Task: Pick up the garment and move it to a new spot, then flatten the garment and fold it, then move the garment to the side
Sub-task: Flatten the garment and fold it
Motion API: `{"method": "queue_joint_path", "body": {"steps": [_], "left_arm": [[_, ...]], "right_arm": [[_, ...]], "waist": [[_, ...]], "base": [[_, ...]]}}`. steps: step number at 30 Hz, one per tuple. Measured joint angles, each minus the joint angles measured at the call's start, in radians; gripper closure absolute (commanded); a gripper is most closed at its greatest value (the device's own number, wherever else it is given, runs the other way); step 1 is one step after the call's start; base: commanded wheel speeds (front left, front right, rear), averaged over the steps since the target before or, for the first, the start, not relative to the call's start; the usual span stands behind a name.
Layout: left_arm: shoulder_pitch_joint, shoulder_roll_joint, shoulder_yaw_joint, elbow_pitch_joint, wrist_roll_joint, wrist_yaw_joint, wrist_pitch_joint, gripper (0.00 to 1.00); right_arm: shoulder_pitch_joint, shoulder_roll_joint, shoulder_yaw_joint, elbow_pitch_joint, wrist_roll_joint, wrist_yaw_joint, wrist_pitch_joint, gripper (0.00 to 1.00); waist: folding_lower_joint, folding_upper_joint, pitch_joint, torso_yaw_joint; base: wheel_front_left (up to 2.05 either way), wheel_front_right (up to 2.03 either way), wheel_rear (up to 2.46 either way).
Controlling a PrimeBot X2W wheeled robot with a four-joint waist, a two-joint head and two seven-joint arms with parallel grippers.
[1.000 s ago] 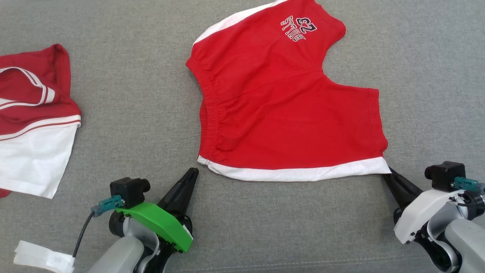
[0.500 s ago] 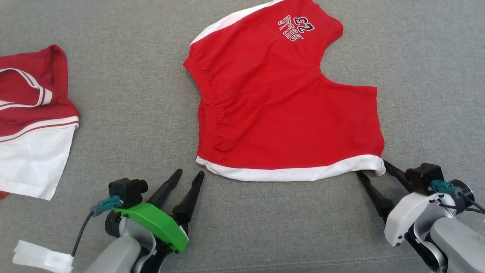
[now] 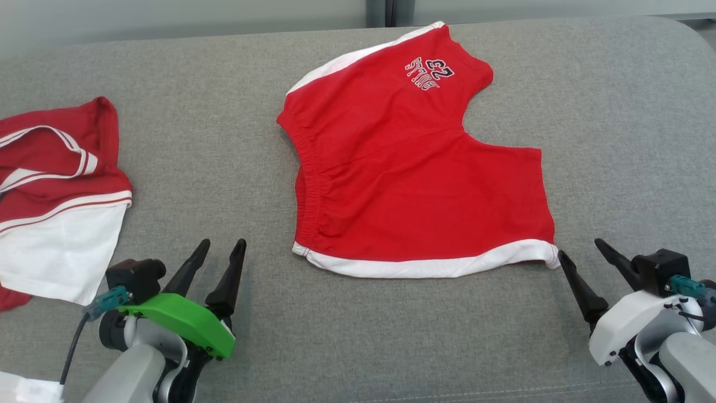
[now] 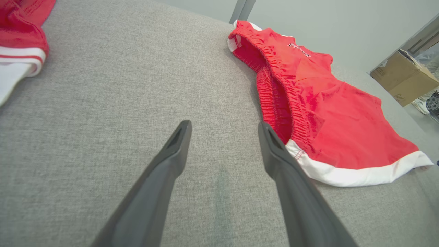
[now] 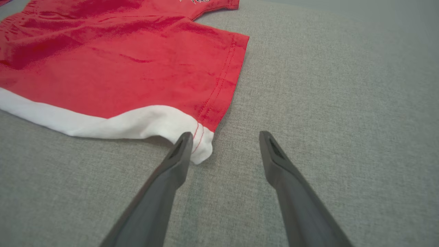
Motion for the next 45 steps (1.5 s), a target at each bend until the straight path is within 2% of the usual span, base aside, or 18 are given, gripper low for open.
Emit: {"method": "queue_joint_path", "body": {"steps": [6, 10, 14, 21, 28, 36, 45], "left_arm": [[0.027, 0.019, 0.078, -0.05, 0.068, 0.023, 0.0, 0.0], [0.033, 0.017, 0.09, -0.078, 0.12, 0.028, 0.0, 0.0], [0.07, 0.012, 0.124, -0.122, 0.166, 0.052, -0.002, 0.0], [0.09, -0.014, 0.148, -0.178, 0.25, 0.06, -0.003, 0.0], [0.176, -0.02, 0.199, -0.198, 0.302, 0.077, -0.003, 0.0], [0.212, -0.045, 0.281, -0.203, 0.327, 0.09, -0.003, 0.0], [0.27, -0.076, 0.383, -0.197, 0.334, 0.095, -0.003, 0.0]], "right_arm": [[-0.002, 0.004, -0.08, -0.047, -0.002, -0.011, -0.009, 0.0], [0.002, 0.009, -0.097, -0.056, -0.015, -0.017, -0.009, 0.0], [0.018, 0.048, -0.138, -0.104, -0.061, -0.018, -0.009, 0.0], [0.07, 0.102, -0.214, -0.15, -0.12, -0.025, -0.011, 0.0], [0.128, 0.162, -0.276, -0.194, -0.198, -0.025, -0.012, 0.0], [0.216, 0.185, -0.355, -0.192, -0.235, -0.026, -0.013, 0.0], [0.244, 0.224, -0.401, -0.193, -0.277, -0.026, -0.013, 0.0]], "waist": [[0.0, 0.0, -0.038, -0.005], [0.0, 0.0, -0.057, -0.008], [0.0, 0.0, -0.078, -0.01], [0.0, 0.0, -0.083, -0.003], [0.0, 0.0, -0.1, -0.007], [0.0, 0.0, -0.104, -0.013], [0.0, 0.0, -0.109, -0.023]], "base": [[0.0, 0.0, 0.0], [0.0, 0.0, 0.0], [0.0, 0.0, 0.0], [0.0, 0.0, 0.0], [0.0, 0.0, 0.0], [0.0, 0.0, 0.0], [0.0, 0.0, 0.0]]}}
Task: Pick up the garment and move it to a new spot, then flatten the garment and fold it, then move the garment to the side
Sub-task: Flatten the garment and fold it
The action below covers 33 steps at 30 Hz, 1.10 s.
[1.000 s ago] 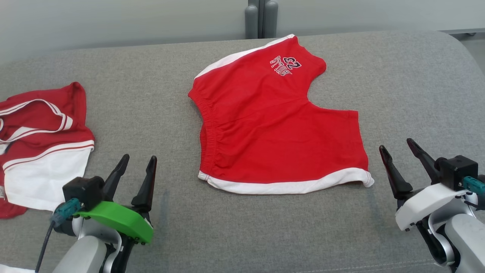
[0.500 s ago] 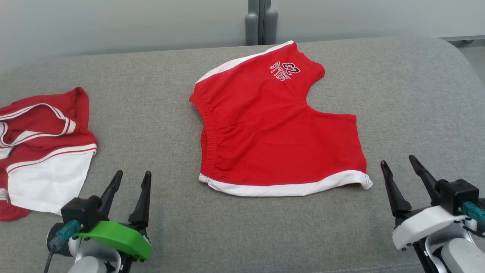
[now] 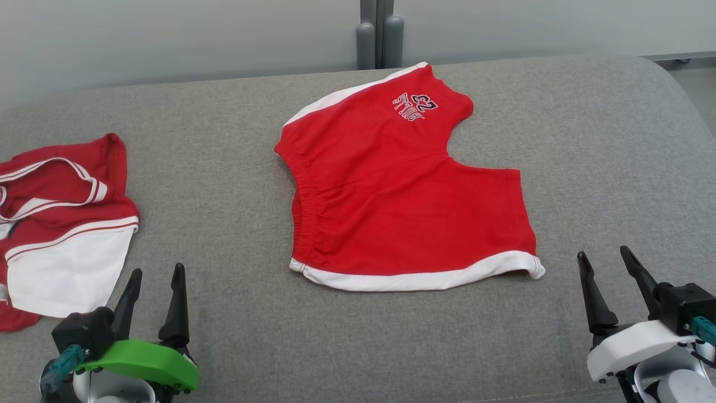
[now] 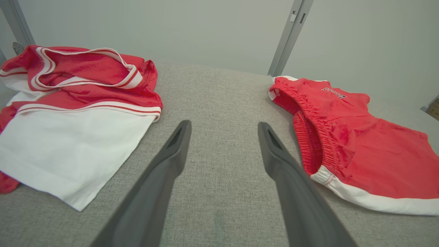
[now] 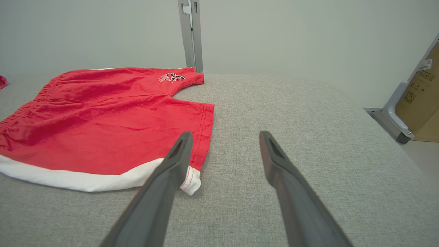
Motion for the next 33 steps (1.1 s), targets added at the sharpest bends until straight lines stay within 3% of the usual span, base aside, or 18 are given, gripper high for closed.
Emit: {"method": "queue_joint_path", "body": {"steps": [6, 15, 28, 33], "left_arm": [[0.013, -0.003, 0.028, 0.007, 0.012, -0.011, 0.0, 0.0], [0.02, -0.031, 0.037, 0.021, 0.035, -0.044, 0.0, 0.0], [-0.022, -0.07, -0.09, 0.007, 0.073, -0.133, 0.0, 0.0], [-0.067, -0.091, -0.107, 0.005, 0.081, -0.139, 0.0, 0.0]], "right_arm": [[0.004, 0.011, -0.024, -0.001, -0.012, 0.013, 0.0, 0.0], [0.024, 0.031, -0.03, 0.056, -0.026, 0.059, 0.0, 0.0], [-0.077, 0.078, 0.001, 0.212, -0.016, 0.117, 0.0, 0.0], [-0.146, 0.097, 0.03, 0.274, -0.015, 0.147, 0.0, 0.0]], "waist": [[0.0, 0.0, -0.004, -0.002], [0.0, 0.0, -0.01, 0.0], [0.0, 0.0, 0.074, 0.01], [0.0001, 0.0, 0.114, 0.014]], "base": [[0.0, 0.0, 0.0], [0.0, 0.0, 0.0], [0.0, 0.0, 0.0], [0.0, 0.0, 0.0]]}}
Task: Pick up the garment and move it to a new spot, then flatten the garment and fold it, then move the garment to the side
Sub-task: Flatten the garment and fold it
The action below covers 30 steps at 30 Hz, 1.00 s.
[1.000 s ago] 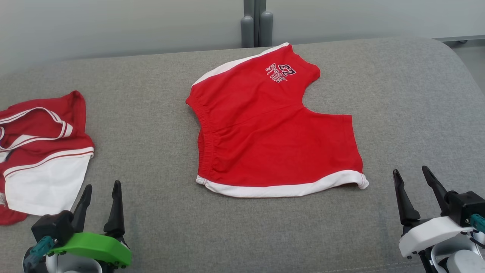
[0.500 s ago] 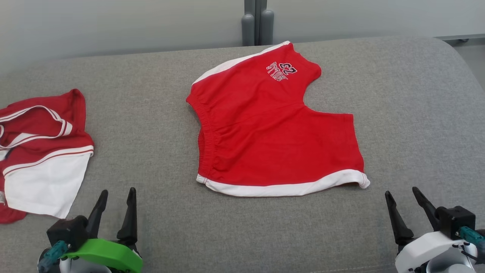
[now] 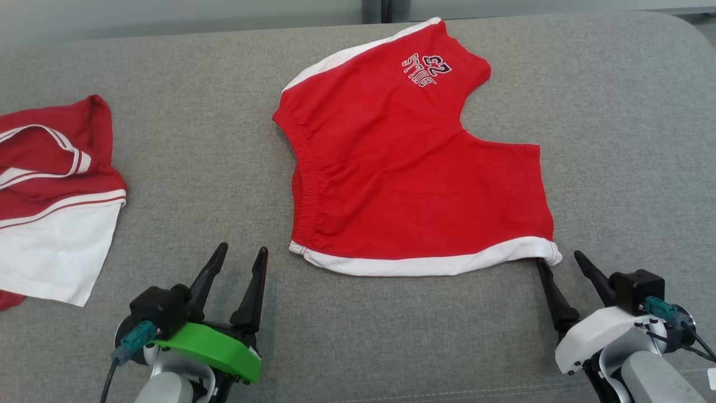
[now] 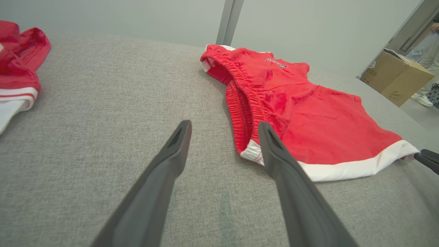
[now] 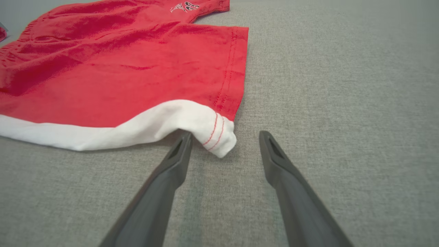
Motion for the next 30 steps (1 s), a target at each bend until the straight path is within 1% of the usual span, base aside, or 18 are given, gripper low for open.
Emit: {"method": "queue_joint_path", "body": {"steps": [3, 6, 7, 8, 9, 10, 11, 12, 13, 15, 17, 18, 22, 25, 27, 30], "left_arm": [[-0.019, -0.002, -0.003, 0.005, 0.002, -0.004, 0.0, 0.0], [-0.028, -0.003, -0.002, 0.019, 0.006, -0.005, 0.0, 0.0], [-0.028, -0.003, -0.002, 0.025, 0.006, -0.005, 0.0, 0.0], [-0.028, -0.003, -0.002, 0.028, 0.006, -0.005, 0.0, 0.0], [-0.028, -0.003, -0.001, 0.03, 0.006, -0.005, 0.0, 0.0], [-0.028, -0.003, -0.001, 0.031, 0.007, -0.005, 0.0, 0.0], [-0.028, -0.004, -0.001, 0.032, 0.007, -0.007, 0.0, 0.0], [-0.028, -0.004, 0.0, 0.033, 0.007, -0.012, 0.0, 0.0], [-0.028, -0.004, 0.0, 0.034, 0.007, -0.012, 0.0, 0.0], [-0.028, -0.007, -0.002, 0.037, 0.005, -0.012, 0.0, 0.0], [-0.028, -0.01, -0.01, 0.049, 0.005, -0.014, 0.0, 0.0], [-0.028, -0.011, -0.015, 0.056, 0.005, -0.014, 0.0, 0.0], [-0.028, -0.01, -0.021, 0.067, 0.005, -0.014, 0.0, 0.0], [-0.03, -0.01, 0.001, 0.076, 0.005, -0.022, 0.0, 0.0], [-0.031, -0.01, 0.002, 0.081, 0.005, -0.022, 0.0, 0.0], [-0.036, -0.009, 0.0, 0.091, 0.005, -0.023, 0.0, 0.0]], "right_arm": [[-0.025, 0.007, 0.005, 0.037, 0.001, 0.006, 0.0, 0.0], [-0.044, 0.022, 0.01, 0.071, 0.003, 0.021, 0.0, 0.0], [-0.049, 0.027, 0.012, 0.078, 0.003, 0.023, 0.0, 0.01], [-0.052, 0.029, 0.014, 0.084, 0.004, 0.027, 0.0, 0.14], [-0.055, 0.029, 0.015, 0.09, 0.004, 0.03, 0.0, 0.17], [-0.059, 0.029, 0.014, 0.096, 0.004, 0.03, 0.0, 0.18], [-0.064, 0.028, 0.014, 0.101, 0.004, 0.03, 0.0, 0.18], [-0.069, 0.029, 0.013, 0.104, 0.004, 0.033, 0.0, 0.17], [-0.071, 0.029, 0.013, 0.105, 0.004, 0.038, 0.0, 0.14], [-0.071, 0.029, 0.011, 0.11, 0.004, 0.039, 0.0, 0.12], [-0.071, 0.028, 0.007, 0.113, 0.003, 0.041, 0.0, 0.05], [-0.072, 0.028, 0.006, 0.113, 0.002, 0.042, 0.0, 0.0], [-0.075, 0.026, 0.008, 0.113, -0.006, 0.051, 0.0, 0.0], [-0.086, 0.024, 0.026, 0.111, -0.029, 0.065, 0.0, 0.0], [-0.086, 0.023, 0.033, 0.11, -0.034, 0.067, 0.0, 0.03], [-0.086, 0.023, 0.036, 0.101, -0.038, 0.074, 0.0, 0.14]], "waist": [[0.0, 0.0, 0.018, 0.003], [0.0, 0.0, 0.025, 0.009], [0.0, 0.0, 0.026, 0.01], [0.0, 0.0, 0.026, 0.011], [0.0, 0.0, 0.027, 0.012], [0.0, 0.0, 0.027, 0.013], [0.0, 0.0, 0.028, 0.014], [0.0, 0.0, 0.028, 0.014], [0.0, 0.0, 0.028, 0.015], [0.0, 0.0, 0.029, 0.016], [0.0, 0.0, 0.03, 0.016], [0.0, 0.0, 0.03, 0.016], [0.0, 0.0, 0.03, 0.013], [0.0, 0.0, 0.027, 0.003], [0.0, 0.0, 0.025, -0.004], [0.0, 0.0, 0.023, -0.012]], "base": [[0.0, 0.0, 0.0], [0.0, 0.0, 0.0], [0.0, 0.0, 0.0], [0.0, 0.0, 0.0], [0.0, 0.0, 0.0], [0.0, 0.0, 0.0], [0.0, 0.0, 0.0], [0.0, 0.0, 0.0], [0.0, 0.0, 0.0], [0.0, 0.0, 0.0], [0.0, 0.0, 0.0], [0.0, 0.0, 0.0], [0.0, 0.0, 0.0], [0.0, 0.0, 0.0], [0.0, 0.0, 0.0], [0.0, 0.0, 0.0]]}}
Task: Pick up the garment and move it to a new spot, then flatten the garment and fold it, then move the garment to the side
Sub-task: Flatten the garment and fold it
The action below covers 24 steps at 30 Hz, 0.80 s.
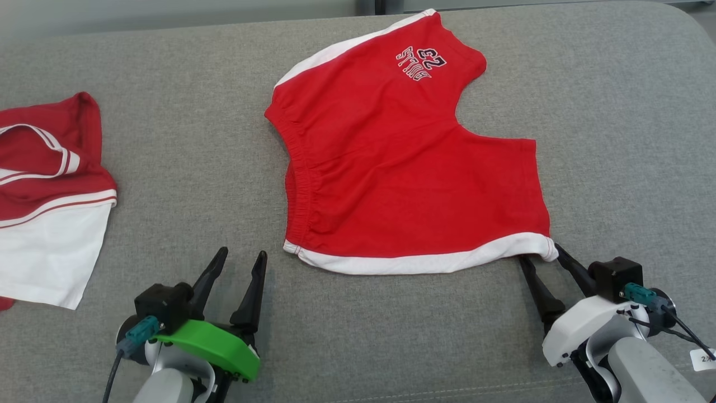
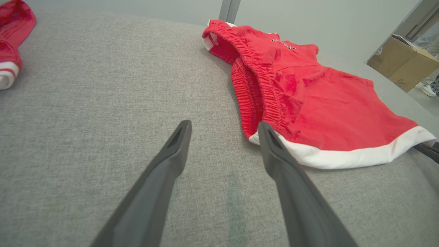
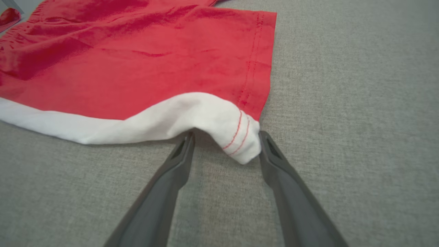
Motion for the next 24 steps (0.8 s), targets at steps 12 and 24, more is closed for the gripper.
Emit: {"method": "queue_joint_path", "body": {"steps": [12, 24], "left_arm": [[-0.033, 0.0, -0.015, 0.035, -0.003, -0.004, 0.0, 0.0], [-0.057, 0.003, -0.063, 0.067, -0.024, -0.009, 0.0, 0.0]], "right_arm": [[0.001, 0.0, 0.004, -0.003, -0.004, 0.009, 0.0, 0.56], [-0.001, -0.001, 0.0, 0.007, -0.004, 0.017, 0.0, 1.0]], "waist": [[0.0, 0.0, 0.006, -0.017], [0.0, 0.0, 0.017, -0.016]], "base": [[0.0, 0.0, 0.0], [0.0, 0.0, 0.0]]}}
